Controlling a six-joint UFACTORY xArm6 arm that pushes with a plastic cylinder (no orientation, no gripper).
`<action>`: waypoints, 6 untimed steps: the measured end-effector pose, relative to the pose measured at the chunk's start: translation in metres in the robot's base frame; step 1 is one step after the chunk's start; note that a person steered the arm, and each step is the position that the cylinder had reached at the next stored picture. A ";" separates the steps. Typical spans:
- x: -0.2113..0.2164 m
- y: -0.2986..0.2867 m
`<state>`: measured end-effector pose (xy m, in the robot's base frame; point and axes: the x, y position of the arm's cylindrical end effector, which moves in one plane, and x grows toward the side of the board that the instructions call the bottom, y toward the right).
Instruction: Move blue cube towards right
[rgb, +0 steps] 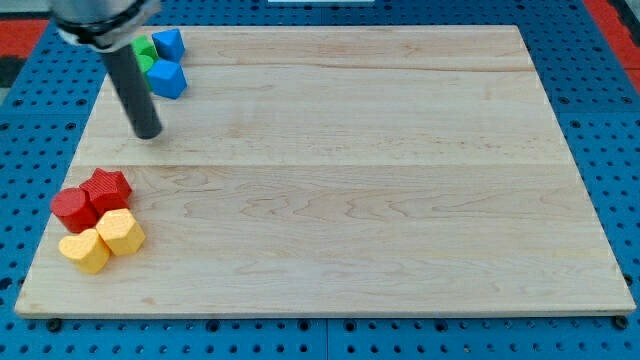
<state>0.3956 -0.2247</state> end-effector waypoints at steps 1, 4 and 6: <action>-0.006 -0.030; -0.075 -0.033; -0.111 0.056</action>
<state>0.2843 -0.1686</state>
